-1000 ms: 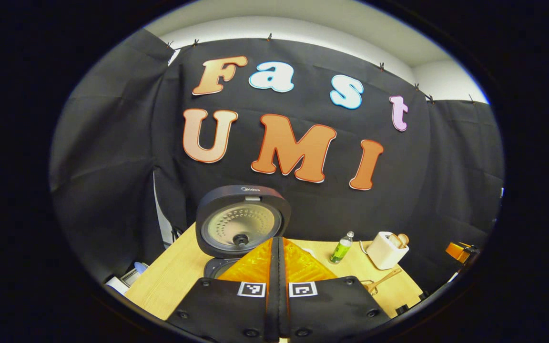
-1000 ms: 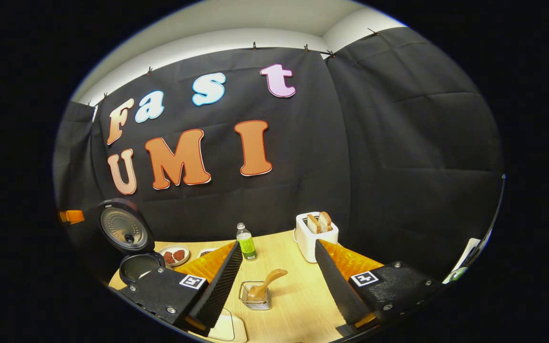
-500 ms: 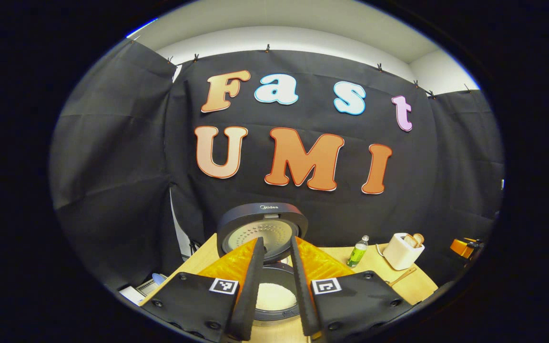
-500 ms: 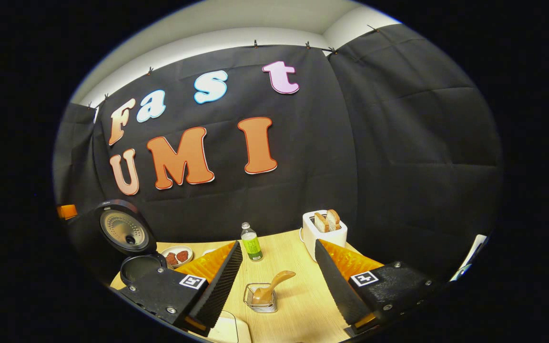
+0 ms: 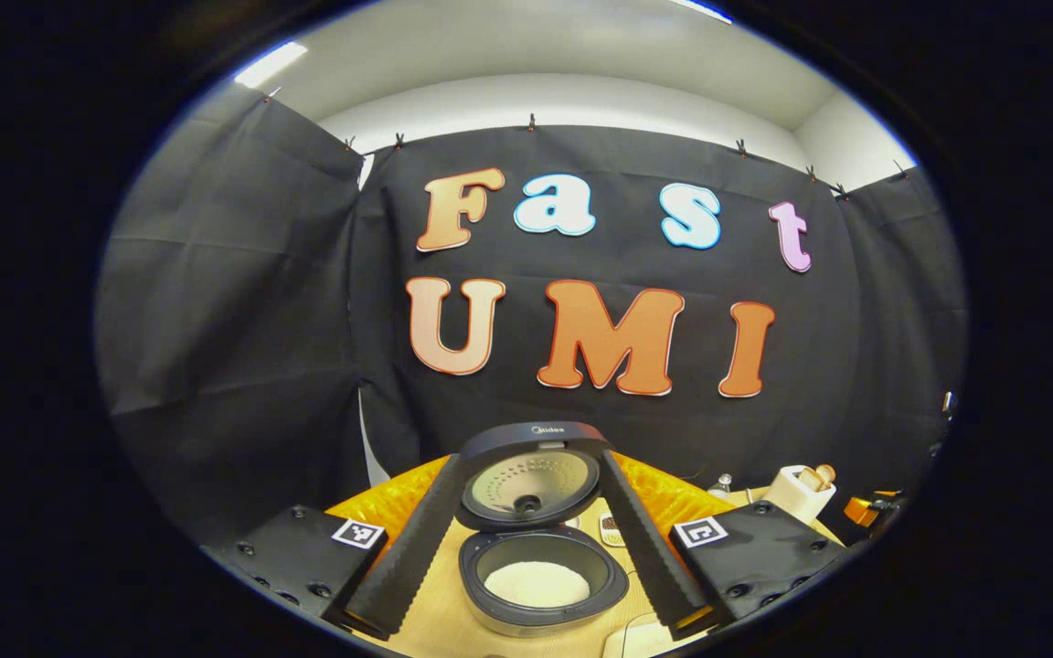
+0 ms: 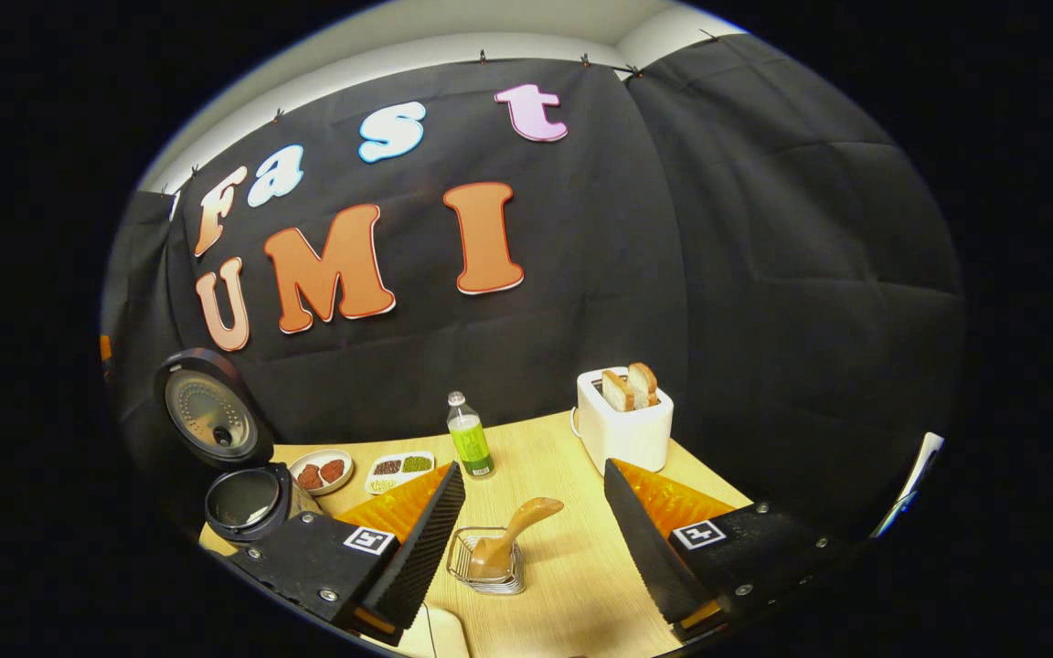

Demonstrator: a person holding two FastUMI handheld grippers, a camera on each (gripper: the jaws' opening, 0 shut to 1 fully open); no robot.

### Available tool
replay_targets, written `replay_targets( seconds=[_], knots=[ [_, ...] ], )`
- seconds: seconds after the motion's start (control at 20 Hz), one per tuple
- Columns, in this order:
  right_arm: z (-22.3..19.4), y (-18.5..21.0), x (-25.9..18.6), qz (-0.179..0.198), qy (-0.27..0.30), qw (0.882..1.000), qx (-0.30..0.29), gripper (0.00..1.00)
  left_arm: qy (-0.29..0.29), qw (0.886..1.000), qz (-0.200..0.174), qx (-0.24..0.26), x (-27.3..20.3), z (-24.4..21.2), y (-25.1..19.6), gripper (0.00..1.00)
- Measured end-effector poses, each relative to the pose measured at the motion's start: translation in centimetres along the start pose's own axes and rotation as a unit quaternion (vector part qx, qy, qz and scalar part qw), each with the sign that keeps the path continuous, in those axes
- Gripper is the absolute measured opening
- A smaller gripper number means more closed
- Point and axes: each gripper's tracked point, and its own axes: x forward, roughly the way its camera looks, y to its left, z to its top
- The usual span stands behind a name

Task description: Close the left gripper, press the button to open the rice cooker; take a wooden spoon from the chopstick holder with the right hand, scoop a spoonful of rice and pour it into the rice cooker, then put the wooden spoon back into the chopstick holder.

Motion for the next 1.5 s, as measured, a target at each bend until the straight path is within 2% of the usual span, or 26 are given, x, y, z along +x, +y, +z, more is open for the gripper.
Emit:
replay_targets(
  seconds=[0.35,0.8,0.85,1.0,1.1,1.15,1.2,1.25,1.4,1.45,1.5],
  knots=[
    [-4.7,-0.2,3.8,0.002,0.049,0.999,0.017,0.95,-0.011,0.999,0.041,0.022,-1.4,0.8,2.4,1.0],
    [-9.9,1.2,8.1,0.01,0.12,0.992,0.033,0.92,-0.021,0.996,0.088,0.025,-2.3,0.2,4.2,0.99],
    [-10.2,1.6,8.2,0.014,0.127,0.991,0.039,0.86,-0.017,0.995,0.091,0.027,-2.1,0.1,4.4,1.0],
    [-11.2,2.5,9.2,0.02,0.144,0.988,0.051,0.77,-0.011,0.994,0.1,0.031,-2.0,-0.6,4.8,0.97],
    [-11.6,2.7,9.9,0.021,0.147,0.987,0.054,0.74,-0.01,0.994,0.104,0.033,-1.9,-0.9,4.8,0.99],
    [-11.5,2.7,10.0,0.021,0.147,0.987,0.057,0.68,-0.007,0.994,0.107,0.034,-1.7,-1.1,4.9,0.99],
    [-11.4,2.8,10.2,0.022,0.145,0.987,0.06,0.66,-0.004,0.993,0.109,0.035,-1.7,-1.4,5.1,1.0],
    [-11.2,2.8,10.3,0.024,0.143,0.987,0.066,0.58,-0.003,0.993,0.111,0.036,-1.7,-1.4,5.2,0.97],
    [-11.3,3.2,10.3,0.033,0.156,0.983,0.095,0.41,0.0,0.992,0.118,0.034,-1.4,-1.6,6.0,0.97],
    [-11.2,3.4,10.3,0.039,0.159,0.98,0.112,0.29,0.003,0.992,0.12,0.033,-1.2,-1.7,6.2,0.97],
    [-11.2,3.8,10.2,0.045,0.164,0.978,0.124,0.27,0.005,0.992,0.12,0.032,-1.0,-1.9,6.3,0.97]
  ],
)
